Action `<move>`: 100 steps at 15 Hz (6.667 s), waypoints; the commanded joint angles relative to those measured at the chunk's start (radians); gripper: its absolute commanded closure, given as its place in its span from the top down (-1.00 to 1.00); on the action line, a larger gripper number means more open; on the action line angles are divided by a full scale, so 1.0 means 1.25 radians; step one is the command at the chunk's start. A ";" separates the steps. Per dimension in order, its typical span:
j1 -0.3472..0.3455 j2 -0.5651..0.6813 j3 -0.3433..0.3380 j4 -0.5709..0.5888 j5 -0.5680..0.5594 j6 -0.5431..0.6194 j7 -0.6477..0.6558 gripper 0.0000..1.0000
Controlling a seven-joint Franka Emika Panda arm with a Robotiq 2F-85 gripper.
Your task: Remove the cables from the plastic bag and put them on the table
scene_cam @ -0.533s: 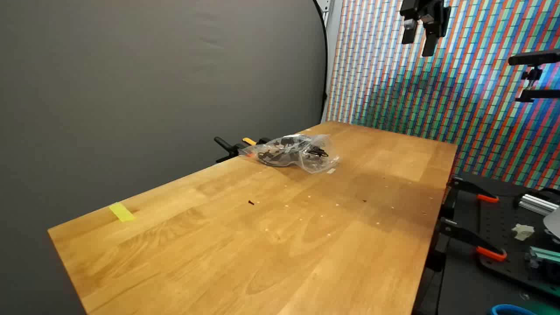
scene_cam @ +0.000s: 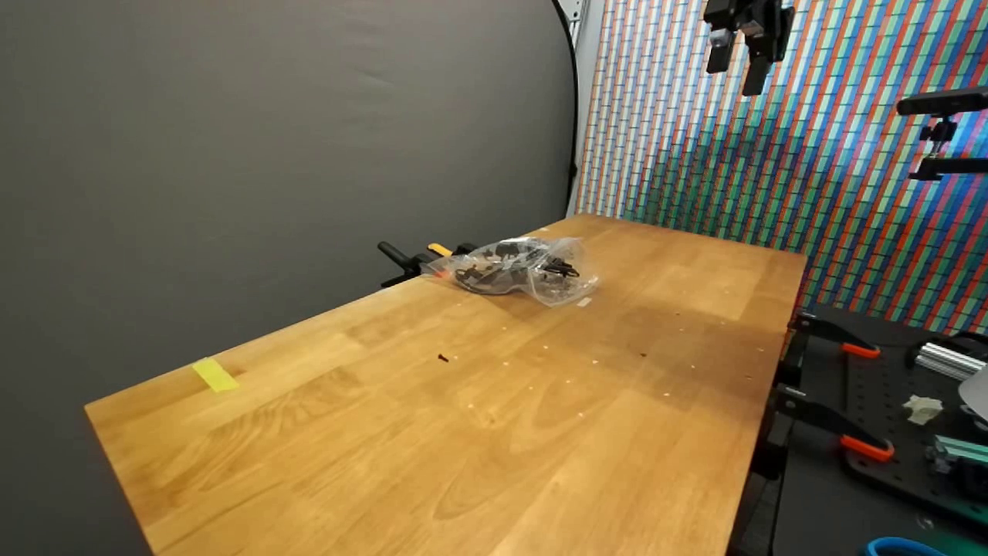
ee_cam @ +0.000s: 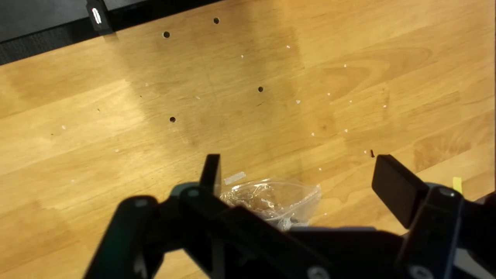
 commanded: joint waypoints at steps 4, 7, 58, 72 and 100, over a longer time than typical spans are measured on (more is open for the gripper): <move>-0.013 0.001 0.011 0.002 0.006 -0.003 -0.005 1.00; -0.004 0.044 0.015 -0.004 0.069 0.109 0.023 1.00; 0.034 0.747 0.108 0.135 0.438 0.830 0.248 1.00; 0.019 0.818 0.108 0.205 0.436 0.910 0.249 -0.30; 0.150 0.364 -0.032 -0.036 -0.324 0.288 0.834 -0.95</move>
